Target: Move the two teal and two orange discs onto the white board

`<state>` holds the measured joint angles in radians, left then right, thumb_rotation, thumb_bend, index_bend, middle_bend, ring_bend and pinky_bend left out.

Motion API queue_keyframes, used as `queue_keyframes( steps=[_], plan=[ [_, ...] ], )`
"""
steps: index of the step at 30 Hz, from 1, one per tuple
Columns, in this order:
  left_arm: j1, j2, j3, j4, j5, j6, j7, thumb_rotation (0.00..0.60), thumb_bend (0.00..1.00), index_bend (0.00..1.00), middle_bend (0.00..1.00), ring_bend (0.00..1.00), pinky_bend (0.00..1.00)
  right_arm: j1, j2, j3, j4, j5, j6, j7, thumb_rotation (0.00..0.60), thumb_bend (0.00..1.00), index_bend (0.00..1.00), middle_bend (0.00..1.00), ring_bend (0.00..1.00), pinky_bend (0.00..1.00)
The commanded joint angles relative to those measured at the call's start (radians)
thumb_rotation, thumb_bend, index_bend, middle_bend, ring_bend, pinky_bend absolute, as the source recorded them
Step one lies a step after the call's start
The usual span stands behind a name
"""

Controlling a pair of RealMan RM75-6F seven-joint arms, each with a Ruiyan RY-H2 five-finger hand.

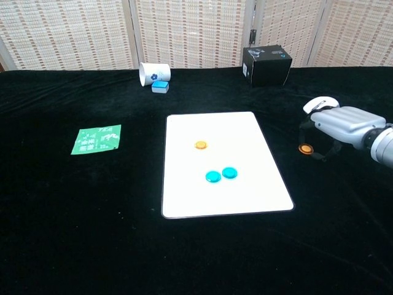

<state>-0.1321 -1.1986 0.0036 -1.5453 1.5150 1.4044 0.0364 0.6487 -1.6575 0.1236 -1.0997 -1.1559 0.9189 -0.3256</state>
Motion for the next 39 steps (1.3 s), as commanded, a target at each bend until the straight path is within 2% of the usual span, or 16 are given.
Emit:
queue_keyframes(
  steps=[1, 8, 14, 25, 39],
  plan=[
    [-0.001, 0.000, -0.001, 0.000, 0.000, 0.000, -0.001, 0.600, 0.15, 0.04, 0.01, 0.04, 0.00, -0.001, 0.011, 0.006, -0.013, -0.005, 0.008, 0.003, 0.600, 0.48, 0.53, 0.28, 0.09, 0.00],
    [-0.002, 0.002, -0.002, -0.005, 0.001, 0.002, 0.003, 0.600, 0.15, 0.04, 0.01, 0.04, 0.00, 0.014, 0.057, 0.027, -0.113, -0.029, 0.019, -0.002, 0.600, 0.48, 0.54, 0.28, 0.09, 0.00],
    [-0.001, 0.006, 0.000, -0.014, 0.007, 0.006, 0.009, 0.600, 0.15, 0.04, 0.01, 0.04, 0.00, 0.085, 0.047, 0.061, -0.179, -0.019, -0.038, -0.055, 0.600, 0.47, 0.54, 0.28, 0.09, 0.00],
    [0.015, 0.014, 0.004, -0.008, -0.002, 0.019, -0.003, 0.600, 0.15, 0.04, 0.01, 0.04, 0.00, 0.223, -0.081, 0.122, -0.115, 0.108, -0.114, -0.194, 0.600, 0.47, 0.54, 0.27, 0.09, 0.00],
    [0.017, 0.010, 0.003, 0.005, -0.004, 0.016, -0.013, 0.600, 0.15, 0.04, 0.01, 0.04, 0.00, 0.284, -0.134, 0.124, -0.058, 0.164, -0.124, -0.230, 0.600, 0.47, 0.52, 0.26, 0.09, 0.00]
  ],
)
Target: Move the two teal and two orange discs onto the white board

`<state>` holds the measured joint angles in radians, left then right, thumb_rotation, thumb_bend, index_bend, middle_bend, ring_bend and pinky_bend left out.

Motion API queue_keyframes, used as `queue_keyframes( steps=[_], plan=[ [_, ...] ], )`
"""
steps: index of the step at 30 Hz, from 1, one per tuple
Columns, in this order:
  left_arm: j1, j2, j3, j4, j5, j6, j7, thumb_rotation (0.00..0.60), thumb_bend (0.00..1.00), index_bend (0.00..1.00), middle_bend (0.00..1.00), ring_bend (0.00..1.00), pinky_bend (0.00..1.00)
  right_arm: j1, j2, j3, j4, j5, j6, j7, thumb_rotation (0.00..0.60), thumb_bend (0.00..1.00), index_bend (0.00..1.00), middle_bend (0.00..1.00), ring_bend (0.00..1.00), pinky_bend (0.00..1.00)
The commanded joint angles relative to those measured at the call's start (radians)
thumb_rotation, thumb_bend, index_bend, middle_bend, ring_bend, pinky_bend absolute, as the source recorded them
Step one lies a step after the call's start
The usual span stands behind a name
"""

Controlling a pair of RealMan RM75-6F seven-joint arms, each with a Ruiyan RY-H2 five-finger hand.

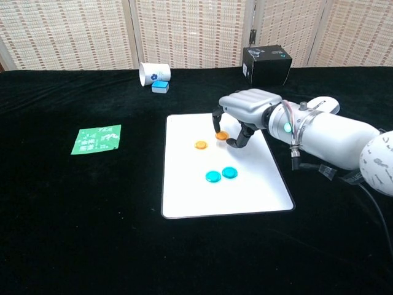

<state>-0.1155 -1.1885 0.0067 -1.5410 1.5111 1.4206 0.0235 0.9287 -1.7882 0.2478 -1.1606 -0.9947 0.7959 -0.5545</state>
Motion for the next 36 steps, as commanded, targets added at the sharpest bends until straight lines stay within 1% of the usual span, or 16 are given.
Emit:
queue_keyframes(
  steps=[1, 5, 8, 10, 13, 14, 18, 22, 24, 29, 31, 34, 36],
  plan=[
    [0.000, 0.000, 0.000, 0.001, -0.001, -0.001, 0.000, 0.600, 0.15, 0.04, 0.01, 0.04, 0.00, 0.008, -0.006, -0.001, 0.007, 0.006, -0.002, -0.002, 0.600, 0.48, 0.52, 0.26, 0.08, 0.00],
    [0.001, -0.002, 0.000, 0.004, -0.004, -0.003, -0.002, 0.600, 0.15, 0.04, 0.01, 0.04, 0.00, 0.019, -0.016, -0.004, 0.019, 0.014, -0.006, -0.005, 0.600, 0.47, 0.51, 0.26, 0.08, 0.00],
    [0.002, -0.002, 0.000, 0.007, -0.007, -0.005, -0.004, 0.600, 0.15, 0.04, 0.01, 0.04, 0.00, 0.023, -0.021, -0.010, 0.028, 0.021, -0.008, -0.008, 0.600, 0.47, 0.48, 0.26, 0.08, 0.00],
    [0.002, -0.003, 0.000, 0.010, -0.008, -0.006, -0.006, 0.600, 0.15, 0.04, 0.01, 0.04, 0.00, 0.025, -0.022, -0.013, 0.030, 0.023, -0.009, -0.008, 0.600, 0.48, 0.43, 0.25, 0.08, 0.00],
    [0.002, -0.004, -0.001, 0.012, -0.007, -0.005, -0.009, 0.600, 0.15, 0.04, 0.01, 0.04, 0.00, 0.024, -0.017, -0.016, 0.025, 0.021, -0.006, 0.001, 0.600, 0.47, 0.33, 0.25, 0.08, 0.00],
    [0.002, -0.004, -0.001, 0.013, -0.007, -0.005, -0.009, 0.600, 0.15, 0.04, 0.01, 0.04, 0.00, 0.023, -0.014, -0.017, 0.022, 0.019, -0.003, 0.004, 0.600, 0.47, 0.31, 0.25, 0.08, 0.00],
    [0.001, -0.006, -0.002, 0.015, -0.006, -0.006, -0.010, 0.600, 0.15, 0.04, 0.01, 0.04, 0.00, 0.017, 0.005, -0.019, 0.003, 0.007, 0.010, 0.019, 0.600, 0.47, 0.27, 0.25, 0.08, 0.00],
    [-0.001, -0.005, -0.003, 0.013, -0.003, -0.006, -0.011, 0.600, 0.15, 0.04, 0.01, 0.04, 0.00, 0.003, 0.034, -0.016, -0.030, -0.004, 0.040, 0.036, 0.600, 0.48, 0.27, 0.25, 0.08, 0.00],
    [-0.001, -0.005, -0.004, 0.014, -0.004, -0.005, -0.013, 0.600, 0.15, 0.04, 0.01, 0.04, 0.00, -0.015, 0.062, -0.015, -0.062, -0.018, 0.071, 0.050, 0.600, 0.47, 0.27, 0.25, 0.08, 0.00],
    [-0.005, -0.003, -0.008, 0.013, -0.005, -0.008, -0.017, 0.600, 0.15, 0.04, 0.01, 0.04, 0.00, -0.106, 0.188, -0.038, -0.185, -0.074, 0.200, 0.075, 0.600, 0.47, 0.25, 0.24, 0.08, 0.00],
    [-0.006, -0.002, -0.009, 0.012, -0.004, -0.007, -0.019, 0.600, 0.15, 0.04, 0.01, 0.04, 0.00, -0.153, 0.245, -0.053, -0.233, -0.091, 0.249, 0.092, 0.600, 0.48, 0.24, 0.23, 0.08, 0.00],
    [-0.007, -0.002, -0.012, 0.010, -0.002, -0.005, -0.020, 0.600, 0.15, 0.04, 0.01, 0.04, 0.00, -0.239, 0.345, -0.084, -0.311, -0.122, 0.322, 0.153, 0.600, 0.47, 0.20, 0.21, 0.09, 0.00],
    [-0.010, -0.002, -0.013, 0.005, 0.001, -0.004, -0.012, 0.600, 0.15, 0.04, 0.01, 0.04, 0.00, -0.305, 0.412, -0.114, -0.354, -0.162, 0.384, 0.202, 0.600, 0.48, 0.17, 0.20, 0.09, 0.00]
  ],
)
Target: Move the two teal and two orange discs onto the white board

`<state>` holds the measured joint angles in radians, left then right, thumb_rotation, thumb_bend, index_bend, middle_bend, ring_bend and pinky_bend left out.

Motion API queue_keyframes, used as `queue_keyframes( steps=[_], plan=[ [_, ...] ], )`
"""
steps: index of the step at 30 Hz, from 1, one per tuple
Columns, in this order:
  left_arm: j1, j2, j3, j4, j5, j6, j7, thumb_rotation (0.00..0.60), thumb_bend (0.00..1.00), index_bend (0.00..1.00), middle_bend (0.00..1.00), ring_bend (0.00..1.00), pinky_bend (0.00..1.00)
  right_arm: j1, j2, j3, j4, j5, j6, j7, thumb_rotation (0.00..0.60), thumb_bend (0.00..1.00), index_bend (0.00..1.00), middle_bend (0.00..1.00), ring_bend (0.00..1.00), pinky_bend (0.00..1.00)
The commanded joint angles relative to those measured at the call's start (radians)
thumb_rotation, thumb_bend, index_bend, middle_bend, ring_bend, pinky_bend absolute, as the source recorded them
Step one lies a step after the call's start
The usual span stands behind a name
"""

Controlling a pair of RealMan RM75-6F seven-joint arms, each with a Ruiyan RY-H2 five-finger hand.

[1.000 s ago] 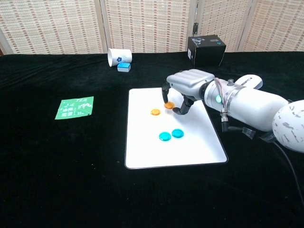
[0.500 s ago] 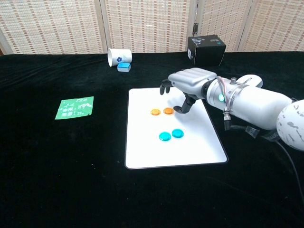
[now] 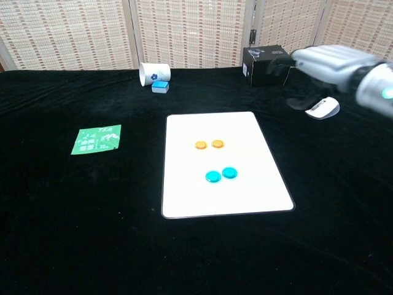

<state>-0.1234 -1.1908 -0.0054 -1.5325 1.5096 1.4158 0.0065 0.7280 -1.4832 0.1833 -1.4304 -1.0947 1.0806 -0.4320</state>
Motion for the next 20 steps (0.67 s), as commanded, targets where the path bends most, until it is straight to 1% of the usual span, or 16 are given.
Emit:
queue_keyframes(
  steps=[1, 3, 4, 5, 8, 13, 17, 20],
  plan=[
    [-0.003, 0.000, -0.001, -0.007, 0.005, 0.002, 0.010, 0.600, 0.15, 0.04, 0.01, 0.04, 0.00, -0.132, 0.134, -0.064, -0.102, -0.081, 0.125, 0.102, 0.600, 0.48, 0.15, 0.19, 0.08, 0.00],
    [-0.004, 0.001, -0.004, -0.019, 0.010, 0.008, 0.019, 0.600, 0.15, 0.04, 0.01, 0.04, 0.00, -0.186, 0.186, -0.094, -0.135, -0.117, 0.167, 0.148, 0.600, 0.48, 0.05, 0.12, 0.05, 0.00],
    [-0.004, 0.001, -0.005, -0.026, 0.014, 0.015, 0.024, 0.600, 0.15, 0.04, 0.01, 0.04, 0.00, -0.216, 0.219, -0.115, -0.155, -0.137, 0.183, 0.176, 0.600, 0.48, 0.02, 0.10, 0.03, 0.00],
    [-0.003, 0.000, -0.007, -0.030, 0.017, 0.020, 0.027, 0.600, 0.15, 0.04, 0.01, 0.04, 0.00, -0.238, 0.242, -0.131, -0.169, -0.157, 0.196, 0.201, 0.600, 0.47, 0.00, 0.04, 0.01, 0.00],
    [-0.001, -0.005, -0.012, -0.044, 0.026, 0.040, 0.041, 0.600, 0.15, 0.04, 0.01, 0.04, 0.00, -0.314, 0.295, -0.177, -0.193, -0.221, 0.268, 0.265, 0.600, 0.48, 0.00, 0.00, 0.00, 0.00],
    [-0.001, -0.004, -0.015, -0.067, 0.027, 0.046, 0.069, 0.600, 0.15, 0.04, 0.01, 0.04, 0.00, -0.445, 0.328, -0.226, -0.189, -0.307, 0.424, 0.351, 0.600, 0.47, 0.00, 0.00, 0.00, 0.00],
    [0.002, -0.005, -0.017, -0.081, 0.021, 0.051, 0.087, 0.600, 0.15, 0.04, 0.01, 0.04, 0.00, -0.532, 0.331, -0.247, -0.165, -0.344, 0.520, 0.398, 0.600, 0.47, 0.00, 0.00, 0.00, 0.00],
    [0.002, -0.006, -0.020, -0.089, 0.020, 0.056, 0.096, 0.600, 0.15, 0.04, 0.01, 0.04, 0.00, -0.574, 0.334, -0.254, -0.154, -0.360, 0.554, 0.421, 0.600, 0.47, 0.00, 0.00, 0.00, 0.00]
  ],
)
